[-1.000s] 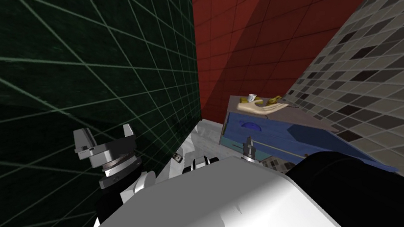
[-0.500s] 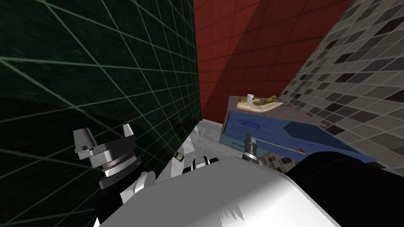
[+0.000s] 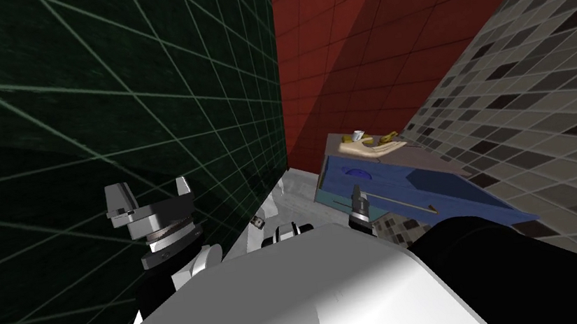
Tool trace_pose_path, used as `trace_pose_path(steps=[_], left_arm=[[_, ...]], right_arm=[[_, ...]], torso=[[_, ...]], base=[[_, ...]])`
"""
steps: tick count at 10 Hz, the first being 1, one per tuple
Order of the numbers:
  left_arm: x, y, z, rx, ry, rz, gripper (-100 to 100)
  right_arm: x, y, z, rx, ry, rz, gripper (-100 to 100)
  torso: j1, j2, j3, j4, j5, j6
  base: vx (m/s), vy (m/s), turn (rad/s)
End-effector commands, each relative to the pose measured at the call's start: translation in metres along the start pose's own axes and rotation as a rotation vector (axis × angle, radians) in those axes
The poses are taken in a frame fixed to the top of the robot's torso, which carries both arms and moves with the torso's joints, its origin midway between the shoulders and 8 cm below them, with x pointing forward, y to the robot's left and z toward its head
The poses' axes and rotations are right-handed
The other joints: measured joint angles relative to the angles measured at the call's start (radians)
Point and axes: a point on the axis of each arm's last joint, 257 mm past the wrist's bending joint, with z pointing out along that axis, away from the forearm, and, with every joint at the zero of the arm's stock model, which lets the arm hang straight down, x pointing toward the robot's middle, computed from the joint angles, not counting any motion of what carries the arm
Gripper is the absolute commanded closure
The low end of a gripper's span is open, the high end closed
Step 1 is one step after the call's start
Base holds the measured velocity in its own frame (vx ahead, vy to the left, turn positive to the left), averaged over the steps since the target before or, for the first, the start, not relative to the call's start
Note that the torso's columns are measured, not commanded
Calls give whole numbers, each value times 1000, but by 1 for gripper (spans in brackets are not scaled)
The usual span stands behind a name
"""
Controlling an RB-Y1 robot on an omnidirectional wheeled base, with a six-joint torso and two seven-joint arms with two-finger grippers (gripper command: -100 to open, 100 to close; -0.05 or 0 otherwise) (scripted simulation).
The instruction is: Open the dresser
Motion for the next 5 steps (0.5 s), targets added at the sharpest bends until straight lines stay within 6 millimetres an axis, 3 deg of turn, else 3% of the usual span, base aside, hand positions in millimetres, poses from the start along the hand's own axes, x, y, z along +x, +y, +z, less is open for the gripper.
trace_pose_path(steps=[1, 2, 5], left_arm=[[0, 0, 0, 0, 0, 0, 0], [0, 0, 0, 0, 0, 0, 0], [0, 0, 0, 0, 0, 0, 0]], right_arm=[[1, -1, 7, -3, -10, 4, -100], [-1, 1, 6, -11, -19, 3, 0], [-5, 6, 1, -31, -35, 2, 0]], torso=[[3, 2, 0, 2, 4, 0], [2, 0, 0, 0, 1, 0], [-5, -5, -2, -3, -5, -2]], base=[[-9, 14, -4], [0, 0, 0], [0, 0, 0]])
